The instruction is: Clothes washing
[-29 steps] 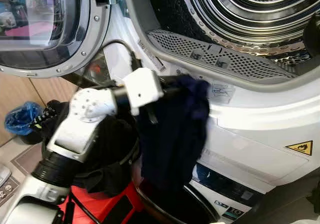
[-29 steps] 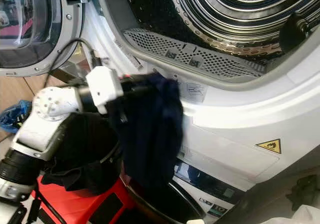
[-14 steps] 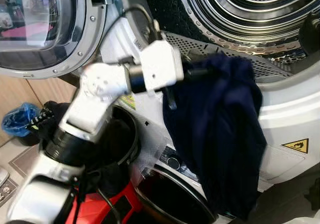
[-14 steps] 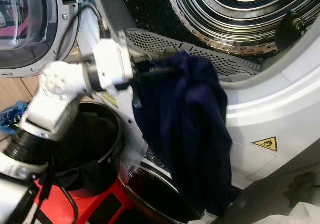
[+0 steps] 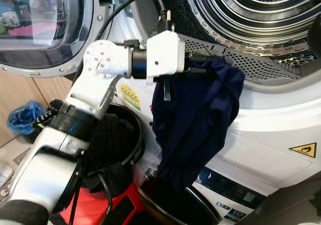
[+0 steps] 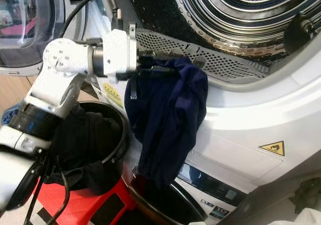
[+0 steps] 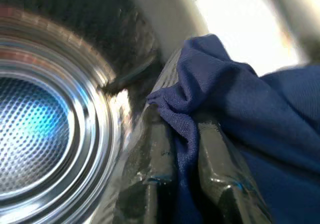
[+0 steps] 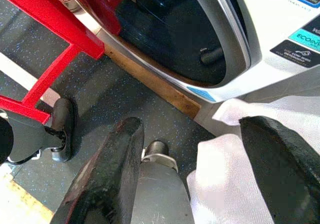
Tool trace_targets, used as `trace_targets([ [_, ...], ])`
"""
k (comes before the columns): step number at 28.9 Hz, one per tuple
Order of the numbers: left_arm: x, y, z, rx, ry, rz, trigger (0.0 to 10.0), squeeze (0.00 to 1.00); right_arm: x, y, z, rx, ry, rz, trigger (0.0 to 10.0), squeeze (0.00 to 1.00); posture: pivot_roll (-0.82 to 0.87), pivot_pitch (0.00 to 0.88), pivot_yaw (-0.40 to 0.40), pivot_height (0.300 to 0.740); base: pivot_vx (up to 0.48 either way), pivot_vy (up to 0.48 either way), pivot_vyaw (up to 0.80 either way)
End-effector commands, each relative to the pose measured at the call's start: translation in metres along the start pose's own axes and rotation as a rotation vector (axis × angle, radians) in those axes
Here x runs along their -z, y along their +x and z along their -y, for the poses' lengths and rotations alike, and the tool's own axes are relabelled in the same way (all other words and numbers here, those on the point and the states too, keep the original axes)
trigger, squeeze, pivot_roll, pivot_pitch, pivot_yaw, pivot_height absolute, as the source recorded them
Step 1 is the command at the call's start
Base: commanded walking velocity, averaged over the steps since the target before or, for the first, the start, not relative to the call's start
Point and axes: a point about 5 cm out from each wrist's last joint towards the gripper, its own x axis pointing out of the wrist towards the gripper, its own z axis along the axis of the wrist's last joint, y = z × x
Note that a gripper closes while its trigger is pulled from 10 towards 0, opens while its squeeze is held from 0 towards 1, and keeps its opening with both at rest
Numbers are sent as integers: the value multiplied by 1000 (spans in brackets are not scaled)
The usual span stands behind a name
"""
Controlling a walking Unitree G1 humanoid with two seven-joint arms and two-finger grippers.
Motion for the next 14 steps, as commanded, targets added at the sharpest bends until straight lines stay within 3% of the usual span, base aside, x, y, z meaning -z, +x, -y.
trace_targets([
  [1,-1,-4,-16,-50,73,-41,10000,0,6,-2,0,10,23,-16,10000,0,121,88,-32,740,0,0,0],
  [5,7,-10,-30,-86,80,-102,10000,0,8,-3,0,14,26,-21,10000,0,117,84,-30,740,0,0,0],
  [10,6,-2,-26,0,63,-72,10000,0,9,-3,0,18,32,-21,10000,0,110,86,-25,740,0,0,0],
  [14,0,22,-4,119,-22,99,10000,0,9,-3,1,22,35,-20,10000,0,110,84,-25,740,0,0,0],
])
